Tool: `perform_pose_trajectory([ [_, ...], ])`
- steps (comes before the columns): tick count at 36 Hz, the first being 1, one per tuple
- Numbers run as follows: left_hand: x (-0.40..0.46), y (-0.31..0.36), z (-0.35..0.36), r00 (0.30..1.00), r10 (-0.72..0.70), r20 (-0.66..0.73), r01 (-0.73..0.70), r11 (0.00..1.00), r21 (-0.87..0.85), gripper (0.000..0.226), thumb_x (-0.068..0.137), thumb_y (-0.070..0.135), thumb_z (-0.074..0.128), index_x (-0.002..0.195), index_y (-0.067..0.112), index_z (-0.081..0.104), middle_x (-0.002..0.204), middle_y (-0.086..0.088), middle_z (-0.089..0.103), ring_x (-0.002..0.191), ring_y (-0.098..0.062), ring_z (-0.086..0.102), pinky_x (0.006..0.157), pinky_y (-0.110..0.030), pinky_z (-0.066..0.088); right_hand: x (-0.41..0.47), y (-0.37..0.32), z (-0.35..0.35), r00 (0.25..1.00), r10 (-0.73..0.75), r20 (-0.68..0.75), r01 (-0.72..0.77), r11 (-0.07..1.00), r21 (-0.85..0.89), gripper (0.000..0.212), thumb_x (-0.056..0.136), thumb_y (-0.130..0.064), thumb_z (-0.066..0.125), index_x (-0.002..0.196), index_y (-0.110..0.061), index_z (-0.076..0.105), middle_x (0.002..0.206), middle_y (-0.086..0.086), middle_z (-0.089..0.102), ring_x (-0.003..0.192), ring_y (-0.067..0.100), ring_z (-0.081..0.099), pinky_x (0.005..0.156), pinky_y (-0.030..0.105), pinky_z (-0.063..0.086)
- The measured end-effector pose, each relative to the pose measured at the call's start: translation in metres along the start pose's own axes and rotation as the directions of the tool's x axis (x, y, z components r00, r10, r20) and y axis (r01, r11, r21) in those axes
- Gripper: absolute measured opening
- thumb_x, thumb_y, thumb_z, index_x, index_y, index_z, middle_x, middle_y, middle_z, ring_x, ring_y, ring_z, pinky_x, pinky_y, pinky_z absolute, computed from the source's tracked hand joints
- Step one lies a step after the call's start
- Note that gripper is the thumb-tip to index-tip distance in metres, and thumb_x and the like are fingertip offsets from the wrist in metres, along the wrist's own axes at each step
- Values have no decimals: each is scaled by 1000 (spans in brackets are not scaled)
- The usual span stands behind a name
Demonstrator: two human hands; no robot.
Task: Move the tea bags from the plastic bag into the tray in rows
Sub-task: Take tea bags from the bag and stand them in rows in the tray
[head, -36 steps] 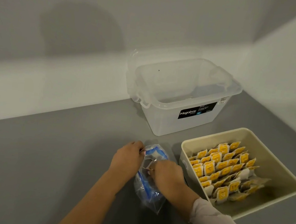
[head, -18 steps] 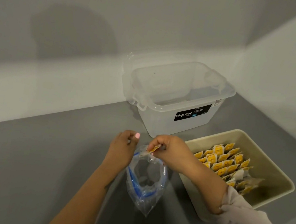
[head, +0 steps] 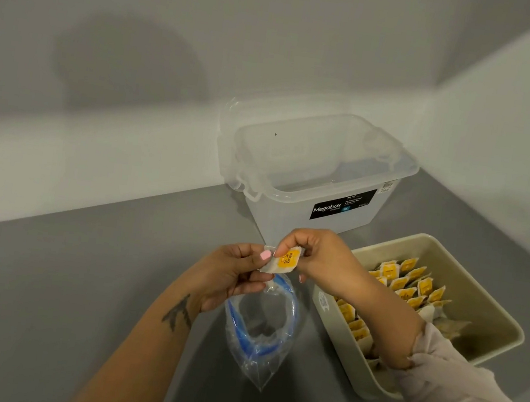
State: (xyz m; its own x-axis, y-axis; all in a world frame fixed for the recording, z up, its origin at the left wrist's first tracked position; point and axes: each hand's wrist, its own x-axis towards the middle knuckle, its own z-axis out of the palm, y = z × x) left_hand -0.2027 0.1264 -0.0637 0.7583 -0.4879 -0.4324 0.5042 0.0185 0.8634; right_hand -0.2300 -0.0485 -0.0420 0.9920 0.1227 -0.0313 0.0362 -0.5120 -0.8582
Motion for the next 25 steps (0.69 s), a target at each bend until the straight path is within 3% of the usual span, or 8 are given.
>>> perform_pose_trajectory([
  [3, 3, 0, 3, 999, 30, -29, -30, 999, -26, 14, 89, 15, 57, 99, 10, 66, 87, -6, 74, 71, -10, 70, 64, -20, 58, 1, 4, 0, 997, 7, -71, -5, 999, 31, 30, 87, -3, 63, 97, -30, 66, 93, -1, 68, 65, 19, 62, 58, 23, 52],
  [6, 6, 1, 6, 996, 62, -69, -69, 992, -104, 14, 90, 11, 56, 100, 7, 65, 82, -6, 74, 68, -10, 69, 62, -21, 58, 1, 8, -3, 985, 85, -149, -77, 995, 61, 29, 97, -7, 47, 110, -32, 57, 92, 1, 65, 56, 16, 60, 68, 29, 54],
  [10, 11, 0, 14, 989, 91, -114, -108, 983, -147, 12, 89, 6, 57, 100, 6, 63, 77, -6, 72, 65, -11, 68, 60, -20, 57, -2, 12, -7, 971, 147, -189, -119, 981, 154, 20, 101, -22, 43, 109, -19, 61, 92, 5, 69, 55, 16, 59, 63, 28, 50],
  [13, 14, -1, 23, 984, 125, -130, -142, 981, -130, 12, 87, 4, 59, 99, 8, 62, 74, -4, 72, 64, -10, 68, 60, -20, 58, -5, 15, -13, 965, 164, -207, -126, 974, 187, 19, 95, -28, 55, 105, -14, 63, 87, 5, 72, 53, 15, 60, 59, 24, 50],
  [16, 16, -2, 35, 973, 181, -146, -195, 977, -90, 14, 86, 3, 60, 97, 11, 61, 79, -5, 72, 66, -10, 68, 64, -21, 58, -8, 18, -21, 961, 170, -219, -125, 971, 205, 11, 88, -23, 67, 97, -17, 65, 82, 4, 73, 51, 13, 59, 62, 27, 51],
  [25, 24, -3, 86, 926, 312, -211, -323, 946, -22, 13, 83, 1, 64, 88, 13, 67, 74, 0, 73, 67, -9, 67, 63, -17, 55, -22, 29, -54, 958, 209, -195, -121, 916, 382, 9, 86, -14, 68, 94, -10, 68, 72, 2, 68, 48, 10, 55, 52, 20, 49],
])
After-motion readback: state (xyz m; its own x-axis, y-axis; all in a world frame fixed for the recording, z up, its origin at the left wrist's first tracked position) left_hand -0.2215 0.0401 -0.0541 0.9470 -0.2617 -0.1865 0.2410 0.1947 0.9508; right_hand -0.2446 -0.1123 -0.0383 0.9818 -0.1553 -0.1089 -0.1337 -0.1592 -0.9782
